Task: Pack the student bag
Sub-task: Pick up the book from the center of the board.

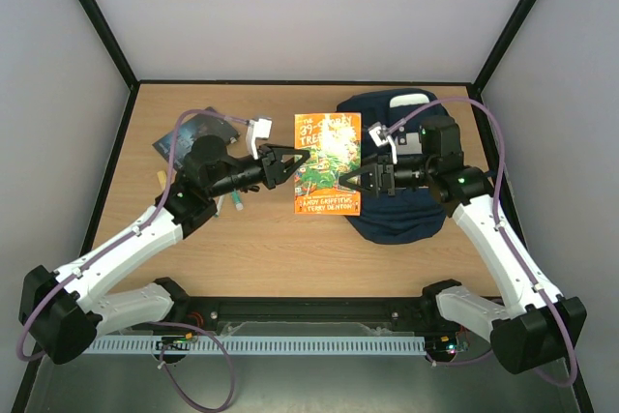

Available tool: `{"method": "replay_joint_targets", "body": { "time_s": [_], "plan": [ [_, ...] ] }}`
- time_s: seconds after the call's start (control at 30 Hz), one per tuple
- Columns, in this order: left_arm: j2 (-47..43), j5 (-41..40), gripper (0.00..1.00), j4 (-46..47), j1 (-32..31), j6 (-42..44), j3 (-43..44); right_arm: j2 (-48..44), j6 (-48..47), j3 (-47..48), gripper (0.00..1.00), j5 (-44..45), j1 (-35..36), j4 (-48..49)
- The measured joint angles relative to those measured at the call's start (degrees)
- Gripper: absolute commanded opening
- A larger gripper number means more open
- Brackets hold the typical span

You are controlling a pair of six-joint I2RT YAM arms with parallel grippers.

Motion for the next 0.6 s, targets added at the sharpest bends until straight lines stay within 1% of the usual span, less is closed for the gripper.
{"method": "replay_joint_targets", "body": {
  "time_s": [0.07, 0.2, 0.27, 0.37, 0.43, 0.47, 0.5, 0.53, 0.57, 0.6],
  "plan": [
    [0.0, -0.3, 0.03, 0.5, 0.0, -0.2, -0.2, 0.0, 1.5, 0.0, 0.48, 1.1, 0.0, 0.8],
    [0.0, -0.9, 0.02, 1.1, 0.0, -0.2, -0.8, 0.0, 5.0, 0.0, 0.42, 3.6, 0.0, 1.9],
    [0.0, -1.2, 0.02, 1.4, 0.0, -0.2, -1.0, 0.0, 7.0, 0.0, 0.35, 4.5, 0.0, 2.9],
    [0.0, -1.5, 0.02, 2.2, 0.0, -0.2, -1.4, 0.1, 9.0, 0.0, 0.17, 5.3, 0.0, 4.0],
    [0.0, -1.6, 0.02, 2.6, 0.0, -0.2, -1.5, 0.3, 10.2, 0.0, 0.04, 5.9, 0.0, 4.4],
    [0.0, -1.6, 0.03, 2.8, 0.0, -0.1, -1.5, 0.3, 10.4, 0.0, 0.01, 6.1, 0.0, 4.5],
    [0.0, -1.7, 0.07, 2.8, 0.0, 0.0, -1.5, 0.3, 10.7, 0.0, 0.01, 6.5, 0.0, 4.5],
    [0.0, -1.7, 0.14, 2.8, 0.0, 0.3, -1.5, 0.3, 10.5, 0.0, 0.01, 6.9, -0.1, 4.5],
    [0.0, -1.8, 0.29, 2.6, 0.0, 0.6, -1.5, 0.3, 10.4, 0.0, 0.01, 7.3, -0.2, 4.5],
    [0.1, -2.0, 0.48, 2.5, 0.0, 1.0, -1.5, 0.3, 10.1, 0.0, 0.01, 7.6, -0.4, 4.3]
  ]
}}
